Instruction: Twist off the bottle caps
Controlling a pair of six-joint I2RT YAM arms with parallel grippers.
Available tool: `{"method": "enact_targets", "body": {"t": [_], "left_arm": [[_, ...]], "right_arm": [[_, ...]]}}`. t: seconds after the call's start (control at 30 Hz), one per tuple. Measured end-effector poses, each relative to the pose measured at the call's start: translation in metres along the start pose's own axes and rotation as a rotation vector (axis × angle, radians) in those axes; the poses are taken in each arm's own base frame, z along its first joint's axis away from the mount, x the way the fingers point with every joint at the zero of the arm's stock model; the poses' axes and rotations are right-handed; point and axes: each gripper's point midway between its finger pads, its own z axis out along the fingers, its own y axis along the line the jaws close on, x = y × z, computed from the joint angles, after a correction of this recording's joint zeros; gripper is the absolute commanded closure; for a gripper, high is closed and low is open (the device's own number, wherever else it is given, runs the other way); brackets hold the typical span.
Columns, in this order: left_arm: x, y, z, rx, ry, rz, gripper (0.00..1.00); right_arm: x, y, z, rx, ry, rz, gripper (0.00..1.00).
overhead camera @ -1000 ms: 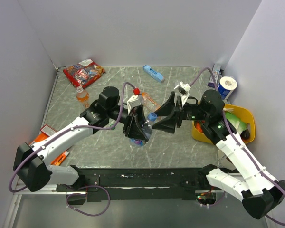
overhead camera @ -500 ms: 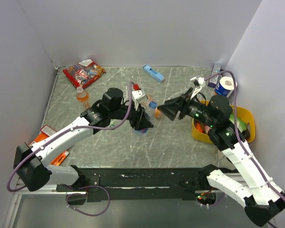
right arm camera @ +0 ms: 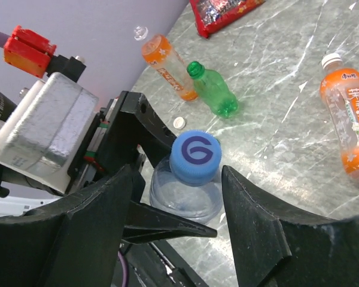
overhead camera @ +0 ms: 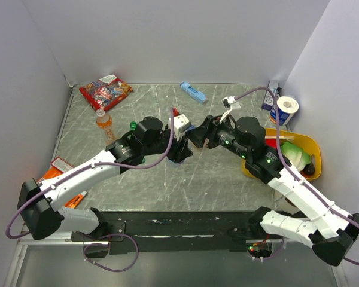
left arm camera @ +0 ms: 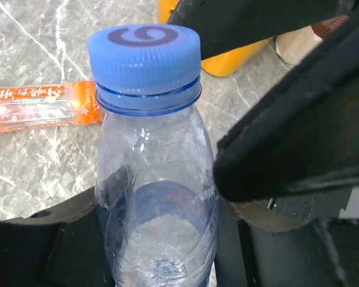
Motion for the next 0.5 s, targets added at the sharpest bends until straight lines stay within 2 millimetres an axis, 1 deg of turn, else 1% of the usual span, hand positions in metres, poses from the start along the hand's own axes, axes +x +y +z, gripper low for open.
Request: {"method": "enact_targets", "body": {"t": [0.3, 0.5], "left_arm": [[0.002, -0.003, 0.002, -0.023, 0.004, 0.026, 0.5], [0.004, -0.003, 0.002, -0.035, 0.014, 0.031, 0.5]], "right_arm": [[-0.003, 0.0, 0.006, 0.018, -0.011, 0.001, 0.35], [-0.001, -0.004, 0.011, 0.037, -0.004, 0.0, 0.38]]}}
